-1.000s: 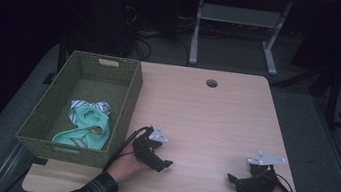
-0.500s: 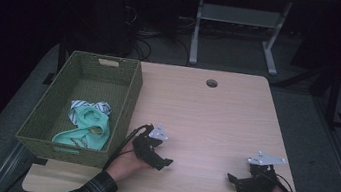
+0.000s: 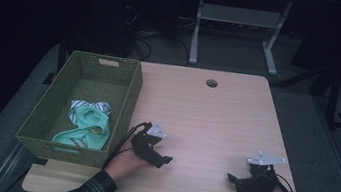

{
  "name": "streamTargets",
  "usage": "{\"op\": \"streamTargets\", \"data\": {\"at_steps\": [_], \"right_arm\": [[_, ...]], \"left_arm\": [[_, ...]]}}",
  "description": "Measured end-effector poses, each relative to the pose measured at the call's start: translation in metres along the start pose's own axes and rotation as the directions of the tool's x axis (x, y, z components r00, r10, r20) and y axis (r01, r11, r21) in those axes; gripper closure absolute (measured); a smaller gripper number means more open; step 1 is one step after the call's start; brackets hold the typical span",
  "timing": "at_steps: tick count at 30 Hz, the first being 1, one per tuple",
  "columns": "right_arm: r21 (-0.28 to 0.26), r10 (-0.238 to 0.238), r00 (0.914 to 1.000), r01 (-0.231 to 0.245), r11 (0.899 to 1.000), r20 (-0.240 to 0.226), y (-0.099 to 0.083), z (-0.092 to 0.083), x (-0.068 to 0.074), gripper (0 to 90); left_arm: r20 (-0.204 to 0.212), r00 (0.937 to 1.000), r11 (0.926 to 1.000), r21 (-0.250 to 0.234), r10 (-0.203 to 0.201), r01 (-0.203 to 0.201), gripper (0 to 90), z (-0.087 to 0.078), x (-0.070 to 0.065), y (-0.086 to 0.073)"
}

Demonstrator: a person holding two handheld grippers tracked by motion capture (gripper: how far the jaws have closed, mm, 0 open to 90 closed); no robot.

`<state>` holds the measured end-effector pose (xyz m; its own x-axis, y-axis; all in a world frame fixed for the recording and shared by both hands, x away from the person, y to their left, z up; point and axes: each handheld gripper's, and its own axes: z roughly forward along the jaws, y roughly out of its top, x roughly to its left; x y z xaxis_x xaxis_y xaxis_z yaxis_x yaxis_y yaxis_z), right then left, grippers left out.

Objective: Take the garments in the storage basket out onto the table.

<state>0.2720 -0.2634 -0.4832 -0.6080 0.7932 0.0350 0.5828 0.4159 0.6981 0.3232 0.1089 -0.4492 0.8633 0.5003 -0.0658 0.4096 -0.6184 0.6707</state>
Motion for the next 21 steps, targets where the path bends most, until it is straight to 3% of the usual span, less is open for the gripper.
{"op": "streamTargets", "data": {"at_steps": [21], "right_arm": [[-0.001, 0.000, 1.0000, 0.000, 1.000, 0.000, 0.0000, 0.0001, 0.0000, 0.0]], "left_arm": [[-0.005, 1.0000, 0.9999, -0.011, 0.000, 0.000, 13.4, -0.0079, 0.0006, 0.0068]]}}
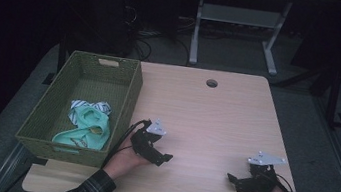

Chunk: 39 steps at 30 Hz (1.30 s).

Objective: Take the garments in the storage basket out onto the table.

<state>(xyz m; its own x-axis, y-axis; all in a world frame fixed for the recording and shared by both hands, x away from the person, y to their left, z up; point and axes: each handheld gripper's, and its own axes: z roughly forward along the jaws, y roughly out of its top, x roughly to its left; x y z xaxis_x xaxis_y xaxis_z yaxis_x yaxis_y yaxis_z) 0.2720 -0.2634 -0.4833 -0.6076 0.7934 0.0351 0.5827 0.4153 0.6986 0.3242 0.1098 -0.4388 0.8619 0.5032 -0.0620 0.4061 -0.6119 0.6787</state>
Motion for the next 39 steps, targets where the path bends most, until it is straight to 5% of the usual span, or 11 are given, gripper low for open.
{"op": "streamTargets", "data": {"at_steps": [39], "right_arm": [[0.000, 0.000, 1.0000, 0.000, 1.000, 0.000, 0.000, 0.000, 0.000, 0.0]], "left_arm": [[-0.001, 0.9999, 0.9995, -0.028, -0.015, 0.015, 13.4, -0.016, 0.002, 0.014]]}}
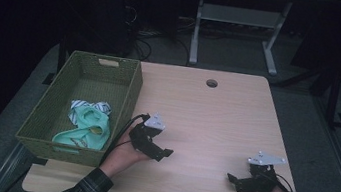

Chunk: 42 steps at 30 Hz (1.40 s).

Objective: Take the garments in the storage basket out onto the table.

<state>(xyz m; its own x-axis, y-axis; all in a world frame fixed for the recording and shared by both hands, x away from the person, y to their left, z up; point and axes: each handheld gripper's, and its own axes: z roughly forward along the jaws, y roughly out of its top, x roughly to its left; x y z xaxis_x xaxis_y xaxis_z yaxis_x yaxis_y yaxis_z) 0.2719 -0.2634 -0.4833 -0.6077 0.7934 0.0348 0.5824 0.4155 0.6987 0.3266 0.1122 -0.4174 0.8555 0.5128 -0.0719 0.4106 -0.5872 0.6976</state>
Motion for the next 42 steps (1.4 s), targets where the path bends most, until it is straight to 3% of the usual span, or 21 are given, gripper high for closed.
{"op": "streamTargets", "data": {"at_steps": [19, 23, 33, 36, 42], "right_arm": [[0.000, 0.001, 1.0000, -0.001, 1.000, 0.001, 0.000, 0.000, 0.000, 0.0], [-0.001, 0.002, 1.0000, -0.002, 1.000, 0.000, 0.000, 0.000, 0.000, 0.0], [0.000, 0.001, 1.0000, -0.001, 1.000, 0.000, 0.000, 0.000, 0.000, 0.0], [0.000, 0.001, 1.0000, -0.001, 1.000, 0.000, 0.000, 0.000, 0.000, 0.0], [0.000, 0.000, 1.0000, 0.000, 1.000, 0.000, 0.000, 0.000, 0.000, 0.0]], "left_arm": [[0.008, 0.9999, 0.9997, -0.020, 0.014, -0.014, 13.4, -0.010, 0.003, 0.012], [0.013, 0.9999, 0.9997, -0.026, 0.001, 0.000, 13.4, -0.012, 0.003, 0.013], [0.016, 0.9997, 0.9990, -0.041, 0.019, -0.019, 13.4, -0.019, 0.005, 0.020], [0.017, 0.9999, 0.9987, -0.050, 0.002, -0.002, 13.4, -0.020, 0.005, 0.021], [0.010, 0.9997, 0.9984, -0.052, 0.022, -0.022, 13.4, -0.027, 0.008, 0.026]]}}
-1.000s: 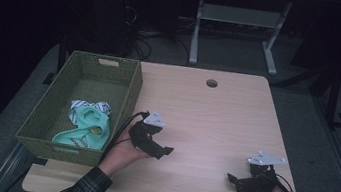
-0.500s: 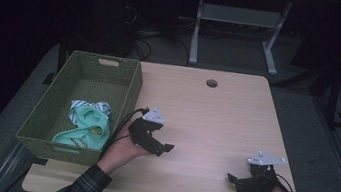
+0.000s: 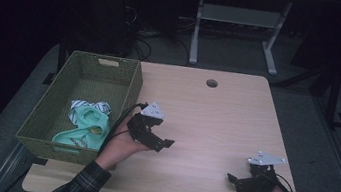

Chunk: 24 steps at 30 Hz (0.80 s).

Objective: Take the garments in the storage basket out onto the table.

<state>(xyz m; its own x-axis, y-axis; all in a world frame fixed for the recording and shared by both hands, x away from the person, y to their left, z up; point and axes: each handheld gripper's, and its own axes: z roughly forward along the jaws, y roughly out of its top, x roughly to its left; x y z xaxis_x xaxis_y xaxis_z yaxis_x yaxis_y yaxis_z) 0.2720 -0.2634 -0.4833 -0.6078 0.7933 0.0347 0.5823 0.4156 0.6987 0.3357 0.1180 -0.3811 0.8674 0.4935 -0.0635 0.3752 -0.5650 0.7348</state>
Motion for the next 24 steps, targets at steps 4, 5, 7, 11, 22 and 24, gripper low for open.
{"op": "streamTargets", "data": {"at_steps": [4, 5, 7, 11, 22, 24], "right_arm": [[0.000, 0.000, 1.0000, 0.000, 1.000, 0.000, 0.000, 0.000, 0.000, 0.0], [0.000, 0.000, 1.0000, 0.000, 1.000, 0.000, 0.000, 0.000, 0.000, 0.0], [0.000, 0.000, 1.0000, 0.000, 1.000, 0.000, 0.000, 0.000, 0.000, 0.0], [0.000, 0.000, 1.0000, 0.000, 1.000, -0.001, 0.000, 0.000, 0.000, 0.0], [-0.008, 0.025, 0.9995, -0.025, 1.000, -0.018, 0.000, -0.001, -0.002, 0.0], [-0.005, 0.021, 0.9997, -0.021, 1.000, -0.013, 0.000, -0.001, -0.001, 0.0]], "left_arm": [[0.002, 0.9998, 0.9998, -0.008, -0.020, 0.020, 13.6, -0.003, 0.003, 0.001], [0.002, 0.9998, 0.9998, -0.008, -0.020, 0.020, 13.6, -0.003, 0.003, 0.001], [0.003, 0.9999, 0.9999, -0.006, -0.012, 0.012, 13.7, -0.005, 0.005, 0.001], [0.002, 0.9999, 0.9998, -0.014, -0.014, 0.014, 13.6, -0.009, 0.007, 0.003], [0.004, 0.9998, 0.9998, -0.013, 0.018, -0.018, 13.6, -0.019, 0.015, 0.009], [-0.002, 0.9998, 0.9998, -0.010, 0.017, -0.017, 13.6, -0.022, 0.016, 0.009]]}}
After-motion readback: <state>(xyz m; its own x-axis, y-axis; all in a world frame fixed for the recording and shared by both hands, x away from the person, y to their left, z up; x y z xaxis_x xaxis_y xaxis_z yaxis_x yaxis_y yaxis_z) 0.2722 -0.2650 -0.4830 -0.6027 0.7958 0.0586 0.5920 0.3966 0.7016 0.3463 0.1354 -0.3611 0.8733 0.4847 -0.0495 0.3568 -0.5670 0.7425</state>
